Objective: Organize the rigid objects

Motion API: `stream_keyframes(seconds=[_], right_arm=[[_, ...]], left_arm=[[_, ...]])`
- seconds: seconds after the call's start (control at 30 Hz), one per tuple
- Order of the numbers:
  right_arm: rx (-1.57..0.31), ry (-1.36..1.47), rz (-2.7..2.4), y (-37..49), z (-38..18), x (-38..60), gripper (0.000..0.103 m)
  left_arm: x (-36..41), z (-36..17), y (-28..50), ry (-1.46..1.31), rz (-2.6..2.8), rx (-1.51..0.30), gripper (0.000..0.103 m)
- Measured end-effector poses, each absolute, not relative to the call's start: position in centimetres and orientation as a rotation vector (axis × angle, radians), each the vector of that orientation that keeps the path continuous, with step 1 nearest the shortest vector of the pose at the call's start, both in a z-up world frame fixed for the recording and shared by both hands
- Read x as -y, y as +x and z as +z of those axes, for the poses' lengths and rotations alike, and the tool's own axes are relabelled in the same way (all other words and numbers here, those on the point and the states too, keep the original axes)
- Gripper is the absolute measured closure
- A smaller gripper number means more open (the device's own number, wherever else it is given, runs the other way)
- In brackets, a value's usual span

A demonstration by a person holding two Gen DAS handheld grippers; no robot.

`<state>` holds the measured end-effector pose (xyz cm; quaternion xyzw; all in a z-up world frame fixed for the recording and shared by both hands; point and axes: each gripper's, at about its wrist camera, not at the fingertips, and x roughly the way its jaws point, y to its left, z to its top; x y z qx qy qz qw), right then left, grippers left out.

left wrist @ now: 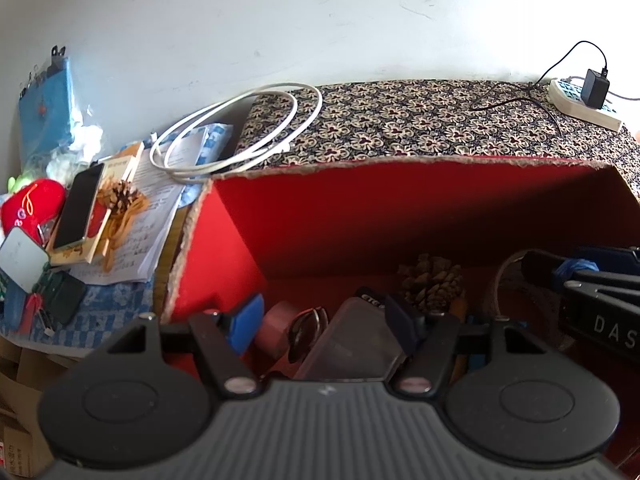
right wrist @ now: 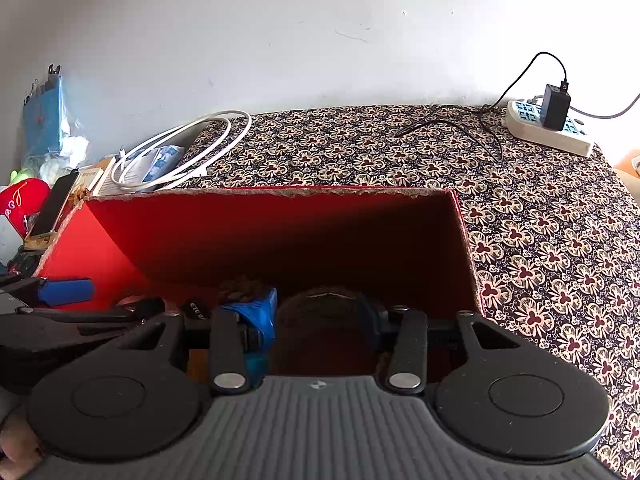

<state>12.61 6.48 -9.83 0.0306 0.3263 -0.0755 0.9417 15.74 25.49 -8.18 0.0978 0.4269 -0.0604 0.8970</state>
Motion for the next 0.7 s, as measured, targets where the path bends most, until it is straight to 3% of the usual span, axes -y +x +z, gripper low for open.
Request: stream_keyframes(seconds=[0.7], right_arm=[[-0.658,0.053,-0.150,12.52,-9.72,-6.54,0.076]], left_arm=[[-25.39,-8.14,15.70,0.212,-0.109,-0.883,0.036]])
